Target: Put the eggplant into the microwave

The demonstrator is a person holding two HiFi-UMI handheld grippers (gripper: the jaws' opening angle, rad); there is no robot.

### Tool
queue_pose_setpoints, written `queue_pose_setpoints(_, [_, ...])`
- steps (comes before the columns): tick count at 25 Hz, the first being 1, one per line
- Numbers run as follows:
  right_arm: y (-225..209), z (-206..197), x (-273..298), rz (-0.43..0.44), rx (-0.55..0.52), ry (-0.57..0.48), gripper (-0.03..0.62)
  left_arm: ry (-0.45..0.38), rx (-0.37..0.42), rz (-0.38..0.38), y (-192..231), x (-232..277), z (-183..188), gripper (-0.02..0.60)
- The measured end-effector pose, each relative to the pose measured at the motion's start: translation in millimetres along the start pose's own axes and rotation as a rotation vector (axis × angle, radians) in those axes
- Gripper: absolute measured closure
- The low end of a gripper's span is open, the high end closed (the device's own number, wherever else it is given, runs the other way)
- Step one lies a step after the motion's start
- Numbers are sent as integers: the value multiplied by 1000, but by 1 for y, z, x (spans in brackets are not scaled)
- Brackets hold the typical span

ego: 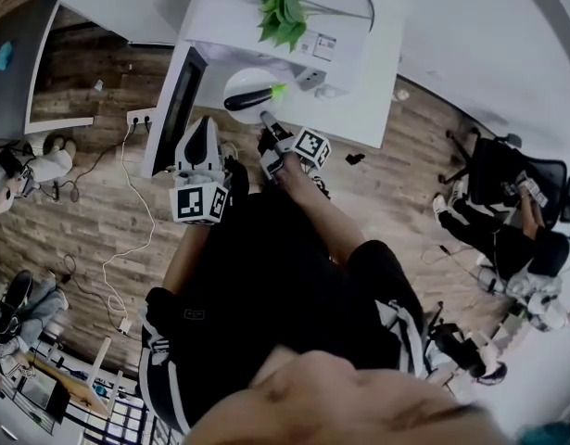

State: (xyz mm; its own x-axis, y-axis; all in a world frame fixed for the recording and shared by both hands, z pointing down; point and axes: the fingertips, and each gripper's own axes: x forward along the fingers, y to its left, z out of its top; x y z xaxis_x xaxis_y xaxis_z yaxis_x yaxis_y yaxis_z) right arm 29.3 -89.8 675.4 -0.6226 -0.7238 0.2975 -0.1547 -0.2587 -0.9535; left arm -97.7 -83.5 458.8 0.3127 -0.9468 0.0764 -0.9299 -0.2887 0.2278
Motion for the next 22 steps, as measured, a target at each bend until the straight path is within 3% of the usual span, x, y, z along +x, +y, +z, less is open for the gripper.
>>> queue_pose_setpoints(22, [-31,38,62,-13,31,-120,554,23,-20,-109,4,23,3,549])
